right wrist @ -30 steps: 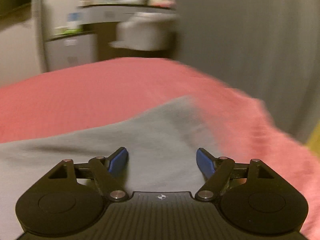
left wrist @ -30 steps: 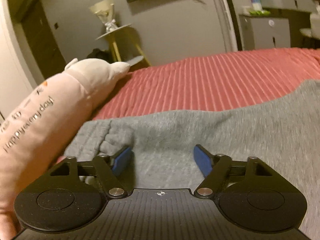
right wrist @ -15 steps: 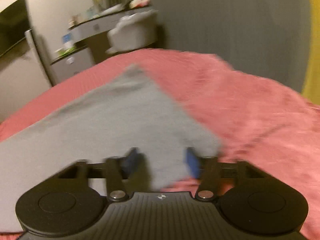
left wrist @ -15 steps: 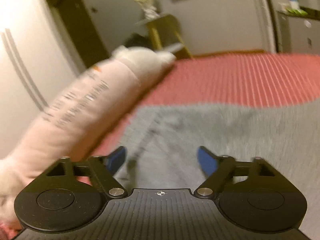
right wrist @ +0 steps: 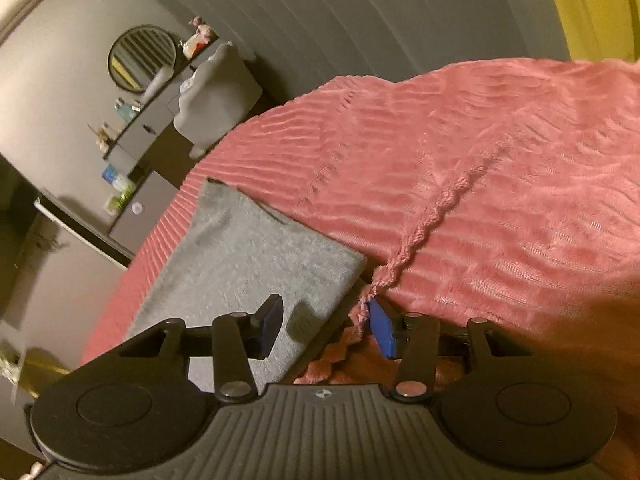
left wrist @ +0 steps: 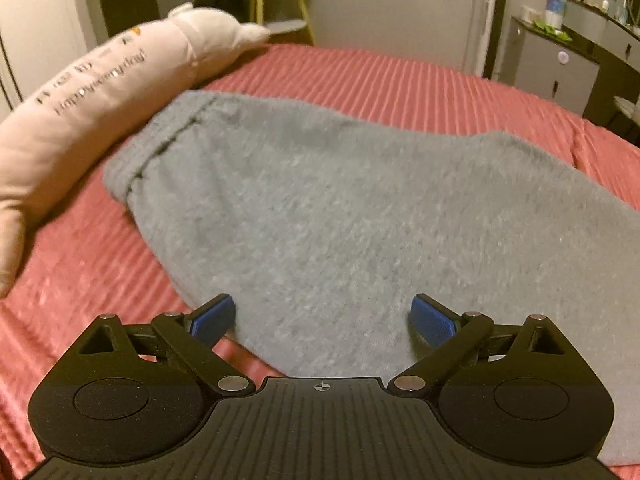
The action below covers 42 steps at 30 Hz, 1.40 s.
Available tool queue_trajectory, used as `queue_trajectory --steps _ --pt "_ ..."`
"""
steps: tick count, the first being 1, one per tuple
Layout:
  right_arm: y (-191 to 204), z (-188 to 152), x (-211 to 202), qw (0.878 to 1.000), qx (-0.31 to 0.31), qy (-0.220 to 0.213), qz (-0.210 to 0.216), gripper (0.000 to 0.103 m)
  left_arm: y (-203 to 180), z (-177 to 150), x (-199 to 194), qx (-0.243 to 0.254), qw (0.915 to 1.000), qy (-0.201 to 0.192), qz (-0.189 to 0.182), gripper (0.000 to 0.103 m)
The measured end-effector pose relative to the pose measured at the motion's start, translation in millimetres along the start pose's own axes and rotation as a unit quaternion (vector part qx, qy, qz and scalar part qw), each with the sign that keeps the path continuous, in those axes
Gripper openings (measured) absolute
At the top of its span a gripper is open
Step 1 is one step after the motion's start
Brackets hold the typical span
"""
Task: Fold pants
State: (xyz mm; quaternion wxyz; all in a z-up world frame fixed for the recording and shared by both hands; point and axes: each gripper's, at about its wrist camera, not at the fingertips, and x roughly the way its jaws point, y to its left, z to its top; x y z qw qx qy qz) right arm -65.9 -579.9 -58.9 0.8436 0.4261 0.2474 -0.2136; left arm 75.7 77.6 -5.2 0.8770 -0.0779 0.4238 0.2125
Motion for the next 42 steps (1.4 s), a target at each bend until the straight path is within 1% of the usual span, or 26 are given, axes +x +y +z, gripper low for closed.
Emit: queue_trajectory --steps 2,4,5,7,9,11,12,14,15,16,18,19,21,23,25,26,27,29,31,32,33,34,36,38,40,42 --pt "6.2 -6.8 -13.1 1.000 0.011 -0.006 0.015 0.047 -0.4 -2.3 -0.4 -0.004 1.0000 0.000 0.000 0.099" --pt "1.1 -5.5 -10.1 1.000 0.015 -0.010 0.022 0.036 0.1 -2.8 4.0 -0.010 0.9999 0.008 0.005 0.099" --pt "0.3 -2.7 -9.9 1.000 0.014 -0.011 0.016 0.034 0.4 -1.4 7.3 -0.012 0.9997 0.012 0.014 0.099" --pt "-1.9 0.2 -11.6 1.000 0.016 -0.014 0.003 0.034 -1.2 -0.6 9.6 -0.012 0.9995 0.015 0.023 0.099" --pt "-4.8 2.3 -23.0 0.999 0.024 -0.032 0.012 0.034 -1.0 -1.1 7.0 -0.012 0.9996 0.013 0.021 0.099" --pt "-5.9 7.4 -23.5 0.998 0.033 -0.037 0.029 0.034 -1.7 -1.0 7.1 -0.009 0.9997 0.012 0.018 0.099" --pt "-6.1 9.9 -20.8 0.998 0.035 -0.033 0.035 0.034 -2.8 -1.0 7.7 -0.007 0.9997 0.011 0.020 0.099" --pt "-1.5 15.3 -14.1 0.999 0.023 -0.026 0.033 0.035 -5.3 -1.4 8.9 -0.002 0.9996 0.012 0.025 0.099" --pt "0.1 17.0 -10.6 0.999 0.016 -0.025 0.029 0.037 -6.5 -1.6 9.8 0.000 0.9996 0.012 0.027 0.099" --pt "0.0 18.2 -5.6 0.999 0.014 -0.020 0.026 0.041 -7.2 -1.7 10.3 0.002 0.9995 0.011 0.029 0.099" --pt "-6.8 18.7 8.2 0.999 0.029 0.021 0.022 0.042 -7.4 -1.6 10.0 0.004 0.9995 0.011 0.029 0.099" --pt "-8.7 17.0 10.7 0.999 0.029 0.029 0.027 0.042 -6.9 -1.5 10.1 0.003 0.9995 0.012 0.028 0.099" --pt "-8.1 15.1 10.0 0.999 0.015 0.032 0.039 0.042 -5.6 -1.5 10.9 0.000 0.9995 0.014 0.027 0.099" --pt "-6.9 12.6 9.2 0.997 0.005 0.047 0.061 0.042 -6.0 -1.5 12.4 -0.001 0.9995 0.015 0.028 0.099" --pt "-5.9 11.3 9.7 0.996 -0.003 0.054 0.071 0.039 -7.1 -1.6 13.6 0.002 0.9994 0.014 0.031 0.100" --pt "-6.9 11.1 9.8 0.996 0.002 0.054 0.072 0.035 -7.6 -1.7 13.7 0.003 0.9994 0.014 0.032 0.100" --pt "-8.9 11.3 9.8 0.996 0.010 0.054 0.076 0.033 -7.7 -1.7 13.3 0.004 0.9994 0.013 0.033 0.100" --pt "-15.8 11.3 11.1 0.993 0.050 0.054 0.093 0.031 -6.8 -1.8 12.1 0.003 0.9994 0.012 0.032 0.100" --pt "-19.2 10.0 9.8 0.990 0.073 0.042 0.109 0.023 -5.6 -1.6 11.3 -0.001 0.9995 0.010 0.029 0.100" --pt "-18.6 9.0 10.3 0.990 0.078 0.038 0.113 0.022 -5.2 -1.5 11.1 -0.002 0.9995 0.009 0.029 0.100" --pt "-16.5 7.6 11.0 0.990 0.077 0.035 0.114 0.019 -5.0 -1.5 11.1 -0.002 0.9995 0.009 0.029 0.100" --pt "-12.8 6.5 11.4 0.991 0.071 0.032 0.111 0.018 -5.1 -1.6 10.8 -0.002 0.9996 0.008 0.029 0.100" --pt "-4.3 3.6 12.5 0.994 0.055 0.030 0.094 0.018 -5.2 -1.7 9.5 -0.001 0.9996 0.004 0.029 0.100" --pt "3.8 2.2 9.1 0.996 0.042 0.022 0.082 0.015 -5.3 -1.4 7.8 -0.002 0.9996 -0.001 0.028 0.100" --pt "12.2 2.4 3.9 0.996 0.029 0.011 0.079 0.013 -4.9 -1.1 6.2 -0.003 0.9996 -0.007 0.025 0.099" --pt "19.3 1.9 -0.1 0.996 0.020 -0.001 0.086 0.013 -6.8 -1.0 3.6 0.002 0.9995 -0.020 0.025 0.099"
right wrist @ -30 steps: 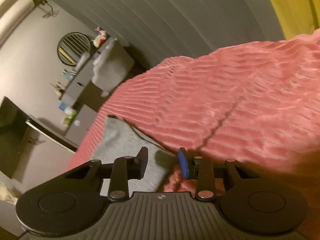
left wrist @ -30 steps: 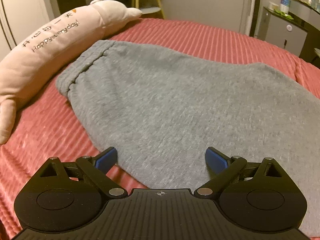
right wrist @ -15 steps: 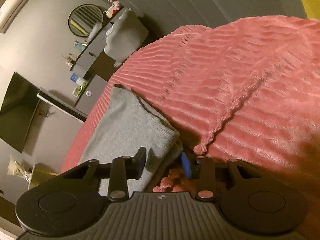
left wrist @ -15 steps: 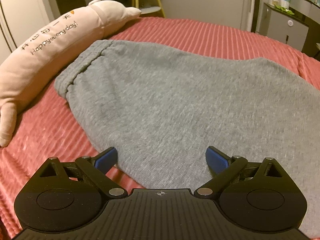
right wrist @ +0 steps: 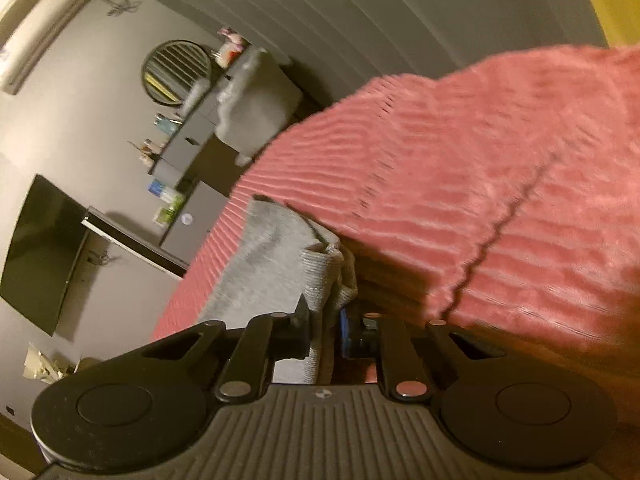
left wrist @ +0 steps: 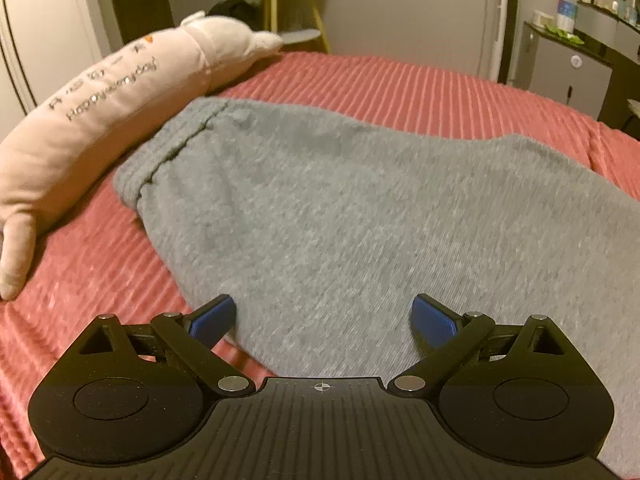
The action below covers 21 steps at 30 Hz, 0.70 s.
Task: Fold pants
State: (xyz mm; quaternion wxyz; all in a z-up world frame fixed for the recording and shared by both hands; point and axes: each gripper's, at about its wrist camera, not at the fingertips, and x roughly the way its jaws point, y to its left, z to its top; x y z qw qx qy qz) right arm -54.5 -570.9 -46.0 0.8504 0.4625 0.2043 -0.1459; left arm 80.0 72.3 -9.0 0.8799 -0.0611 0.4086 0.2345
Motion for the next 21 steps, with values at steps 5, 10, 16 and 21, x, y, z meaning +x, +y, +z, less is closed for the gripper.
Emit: queue_trajectory --steps 5,10,16,21 --pt "4.4 -4.7 20.9 0.999 -0.008 0.036 -0.032 0.020 -12.4 -1.3 -3.4 0.034 0.9991 -0.014 -0.020 0.099" --pt "14.5 -14.6 23.6 0.997 -0.036 0.021 -0.063 0.009 -18.4 -2.4 -1.0 0.049 0.9983 -0.010 -0.030 0.099" --pt "110.0 -25.8 8.0 0.964 -0.240 -0.014 -0.112 0.009 -14.0 -1.3 2.7 0.036 0.9982 -0.009 -0.047 0.099" --pt "234.8 -93.6 -3.9 0.897 -0.442 -0.012 -0.020 0.008 -11.1 -1.7 0.6 0.030 0.9976 -0.012 -0.061 0.099"
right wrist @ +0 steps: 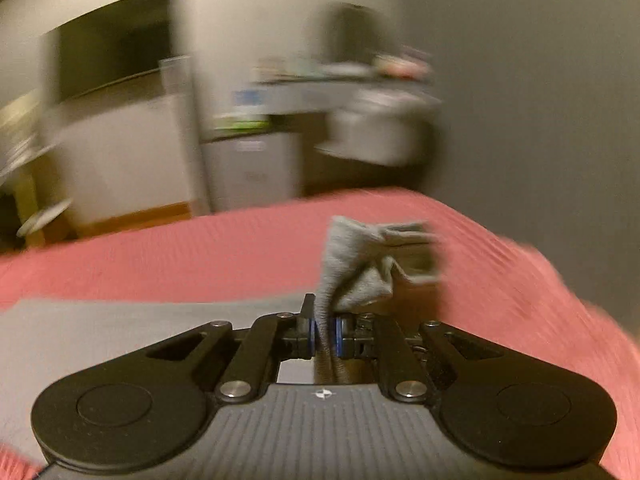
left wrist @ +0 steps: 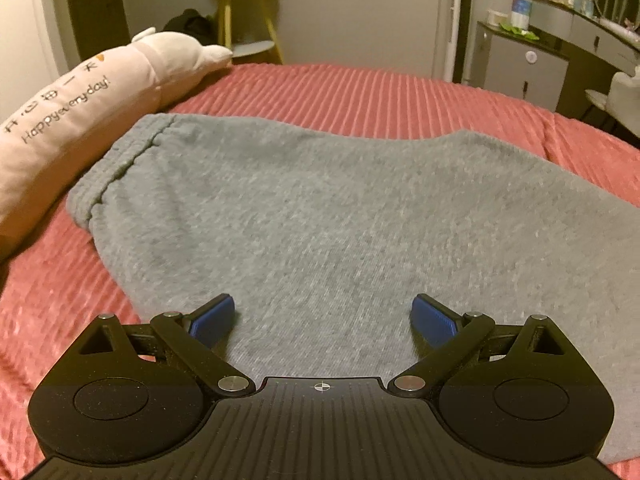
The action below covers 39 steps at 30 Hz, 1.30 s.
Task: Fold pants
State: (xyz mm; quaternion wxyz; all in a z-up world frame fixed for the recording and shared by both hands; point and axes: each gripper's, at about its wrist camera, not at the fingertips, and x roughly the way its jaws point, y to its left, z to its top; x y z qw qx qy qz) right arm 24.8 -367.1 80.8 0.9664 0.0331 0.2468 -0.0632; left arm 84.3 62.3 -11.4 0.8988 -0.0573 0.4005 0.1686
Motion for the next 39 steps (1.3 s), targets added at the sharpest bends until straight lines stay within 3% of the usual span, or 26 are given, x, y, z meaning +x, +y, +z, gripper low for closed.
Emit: queue_trajectory --steps 4,7,8,10,11,13,17,19,21,23,25,28,32,35,36,37,39 --pt "111.5 -10.3 9.3 0.983 -0.124 0.033 0.127 0.009 6.6 -0.7 -2.5 -0.017 0.9998 -0.001 -0.007 0.099" --pt "177.0 -47.2 28.7 0.950 -0.201 0.117 0.208 0.009 13.1 -2.0 -3.4 -0.032 0.9994 0.003 -0.010 0.099" --pt "195.5 -62.8 36.1 0.934 -0.226 0.156 0.230 0.009 14.7 -2.3 -3.8 -0.036 0.9993 0.004 -0.012 0.099" --pt "218.5 -86.9 44.2 0.912 -0.274 0.201 0.230 0.011 16.5 -2.7 -4.1 -0.041 0.9990 0.004 -0.018 0.099" --pt "223.8 -88.5 42.7 0.909 -0.295 0.195 0.221 0.012 16.6 -2.6 -4.0 -0.042 0.9989 0.004 -0.019 0.099" --pt "215.2 -76.4 41.9 0.914 -0.260 0.207 0.231 0.021 16.3 -2.4 -2.3 -0.041 0.9989 0.004 -0.024 0.099" --pt "178.9 -56.4 38.2 0.921 -0.110 0.243 0.284 0.033 11.5 -3.0 -0.8 -0.032 0.9990 0.006 -0.032 0.099" --pt "150.5 -52.6 32.7 0.926 -0.011 0.229 0.301 0.055 10.1 -2.9 -2.9 -0.028 0.9985 0.000 -0.046 0.099" --pt "119.4 -54.2 30.7 0.930 0.086 0.204 0.292 0.067 6.6 -3.1 -6.2 -0.019 0.9980 -0.007 -0.060 0.099" --pt "97.0 -65.5 31.3 0.939 0.139 0.209 0.236 0.067 0.7 -3.6 -9.4 -0.003 0.9973 -0.011 -0.072 0.099" --pt "91.3 -79.2 33.6 0.948 0.124 0.245 0.160 0.053 -7.1 -3.8 -12.4 0.015 0.9959 -0.003 -0.089 0.099" --pt "68.9 -78.1 16.0 0.947 0.192 0.199 0.164 0.057 -24.2 -1.1 -21.5 0.045 0.9894 0.006 -0.138 0.099" --pt "43.9 -78.2 -3.3 0.966 0.210 0.128 0.083 0.061 -62.4 7.9 -26.5 0.054 0.9777 0.024 -0.201 0.099" --pt "25.2 -87.4 -4.7 0.956 0.258 0.119 0.076 0.062 -97.2 14.5 -9.9 0.044 0.9645 0.073 -0.250 0.098" --pt "22.5 -94.5 -5.7 0.950 0.276 0.120 0.081 0.062 -107.4 15.8 -2.2 0.040 0.9611 0.088 -0.259 0.093" --pt "18.1 -98.1 -6.5 0.946 0.290 0.120 0.086 0.062 -115.9 16.6 4.9 0.036 0.9580 0.103 -0.265 0.082" --pt "15.8 -98.2 -2.9 0.939 0.310 0.114 0.097 0.062 -131.2 18.8 16.0 0.028 0.9542 0.127 -0.269 0.076"
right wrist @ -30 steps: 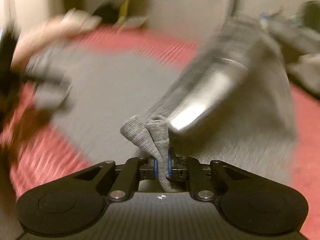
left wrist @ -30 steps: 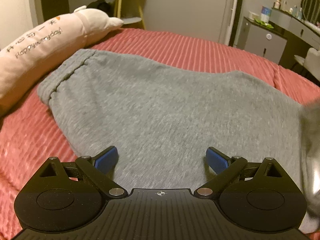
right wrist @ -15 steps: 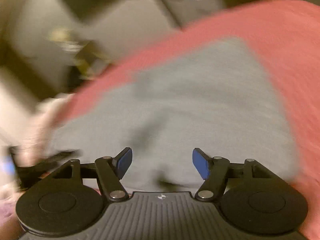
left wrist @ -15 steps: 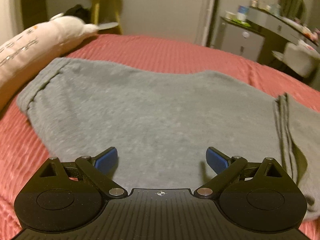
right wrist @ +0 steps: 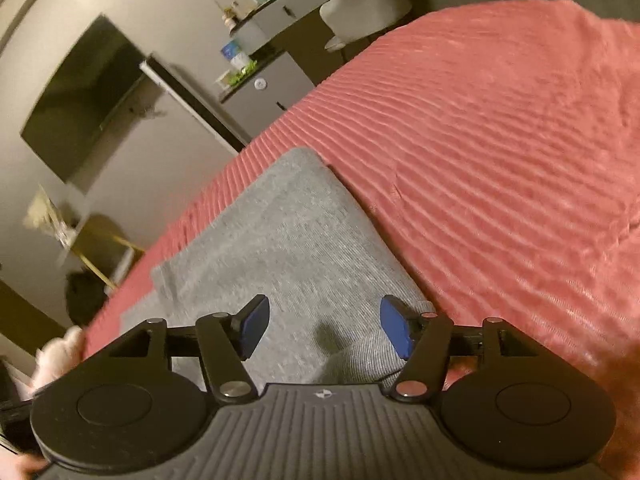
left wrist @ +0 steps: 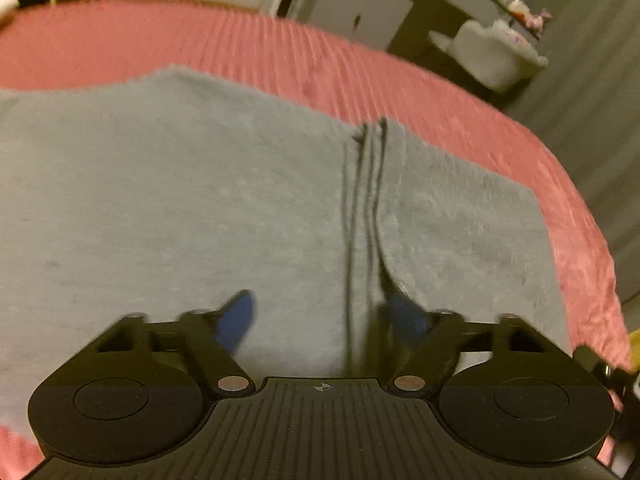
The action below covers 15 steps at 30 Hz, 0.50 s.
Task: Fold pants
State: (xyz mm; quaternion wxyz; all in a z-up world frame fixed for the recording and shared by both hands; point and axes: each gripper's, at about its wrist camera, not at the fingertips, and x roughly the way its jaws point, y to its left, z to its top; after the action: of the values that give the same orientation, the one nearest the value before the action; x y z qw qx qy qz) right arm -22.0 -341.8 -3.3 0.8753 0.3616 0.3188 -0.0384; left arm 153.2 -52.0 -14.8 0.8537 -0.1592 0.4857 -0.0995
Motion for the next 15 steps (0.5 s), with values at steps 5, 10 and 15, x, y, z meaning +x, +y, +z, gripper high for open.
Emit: queue_trajectory --steps 5,10,15 --pt "0.0 -5.8 9.9 1.000 0.019 0.005 0.016 0.063 -15.2 12.5 11.2 0.014 0.9993 0.015 -0.029 0.065" --pt "-7.6 -5.3 9.4 0.999 0.030 0.007 0.029 0.066 -9.2 14.4 28.9 -0.017 0.9970 0.047 -0.060 0.067" --pt "-11.5 -5.4 13.8 0.998 0.050 0.007 0.041 0.067 9.2 16.7 24.7 -0.095 0.9847 0.053 -0.136 0.075"
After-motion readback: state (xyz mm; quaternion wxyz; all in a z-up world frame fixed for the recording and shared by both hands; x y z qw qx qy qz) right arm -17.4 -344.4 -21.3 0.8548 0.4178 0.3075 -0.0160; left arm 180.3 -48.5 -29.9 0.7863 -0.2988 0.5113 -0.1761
